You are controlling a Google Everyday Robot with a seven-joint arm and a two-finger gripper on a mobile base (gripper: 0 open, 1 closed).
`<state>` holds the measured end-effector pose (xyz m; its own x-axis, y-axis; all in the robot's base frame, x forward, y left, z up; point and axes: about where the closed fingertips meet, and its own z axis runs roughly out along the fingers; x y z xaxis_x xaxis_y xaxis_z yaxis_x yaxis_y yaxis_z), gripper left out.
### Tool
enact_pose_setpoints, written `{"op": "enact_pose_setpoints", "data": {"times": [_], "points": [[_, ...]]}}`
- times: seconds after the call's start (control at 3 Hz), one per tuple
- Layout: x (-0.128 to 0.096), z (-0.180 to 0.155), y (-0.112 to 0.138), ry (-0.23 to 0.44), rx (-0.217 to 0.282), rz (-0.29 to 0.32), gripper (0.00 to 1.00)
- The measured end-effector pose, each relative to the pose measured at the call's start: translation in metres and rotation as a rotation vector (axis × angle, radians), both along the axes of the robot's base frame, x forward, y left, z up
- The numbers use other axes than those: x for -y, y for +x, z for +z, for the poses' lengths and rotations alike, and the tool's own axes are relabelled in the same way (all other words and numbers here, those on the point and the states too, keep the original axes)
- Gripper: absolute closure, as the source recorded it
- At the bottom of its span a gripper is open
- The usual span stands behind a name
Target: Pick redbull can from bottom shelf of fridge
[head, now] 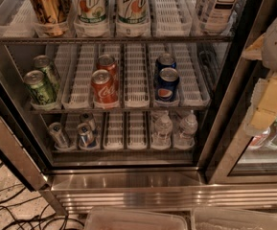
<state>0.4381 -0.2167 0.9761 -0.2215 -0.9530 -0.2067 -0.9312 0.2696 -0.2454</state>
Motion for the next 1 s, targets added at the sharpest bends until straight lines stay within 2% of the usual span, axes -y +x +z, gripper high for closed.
{"op": "enact_pose_setpoints", "data": {"times": [0.33, 0.67, 1.0], "points": [[0.0, 0.0, 0.0, 0.0, 0.0, 0.0, 0.0], [-0.007, -0.02, 0.004, 0.005, -0.015, 0.007, 0.0], [-0.022, -0.054, 0.001, 0.026, -0.03, 0.022, 0.0]]}}
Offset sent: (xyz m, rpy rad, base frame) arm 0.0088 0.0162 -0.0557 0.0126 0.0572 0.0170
